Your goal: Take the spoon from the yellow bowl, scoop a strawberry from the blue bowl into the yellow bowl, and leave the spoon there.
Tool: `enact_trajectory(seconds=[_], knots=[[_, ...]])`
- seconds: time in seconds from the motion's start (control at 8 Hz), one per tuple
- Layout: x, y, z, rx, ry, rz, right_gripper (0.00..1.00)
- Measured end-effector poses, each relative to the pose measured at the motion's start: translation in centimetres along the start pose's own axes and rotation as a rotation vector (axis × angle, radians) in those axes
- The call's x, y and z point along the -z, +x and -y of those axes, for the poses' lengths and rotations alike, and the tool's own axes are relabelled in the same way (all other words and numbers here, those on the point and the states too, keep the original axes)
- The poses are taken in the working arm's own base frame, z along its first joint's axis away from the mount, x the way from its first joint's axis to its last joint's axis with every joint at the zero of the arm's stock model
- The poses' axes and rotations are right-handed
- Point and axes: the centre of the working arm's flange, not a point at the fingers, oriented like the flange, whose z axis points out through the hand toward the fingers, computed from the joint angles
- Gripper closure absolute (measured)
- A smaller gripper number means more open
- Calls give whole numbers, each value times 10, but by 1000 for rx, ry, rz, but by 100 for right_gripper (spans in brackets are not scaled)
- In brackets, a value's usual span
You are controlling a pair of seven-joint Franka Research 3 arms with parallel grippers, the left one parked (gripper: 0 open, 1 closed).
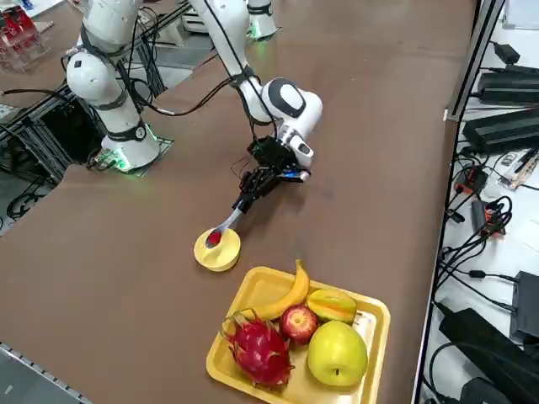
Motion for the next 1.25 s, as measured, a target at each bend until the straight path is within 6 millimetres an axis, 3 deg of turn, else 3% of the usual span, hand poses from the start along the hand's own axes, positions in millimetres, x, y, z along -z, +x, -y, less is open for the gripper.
enact_trajectory(seconds=[1.25], knots=[[-1, 4, 0, 128, 40, -9, 89]])
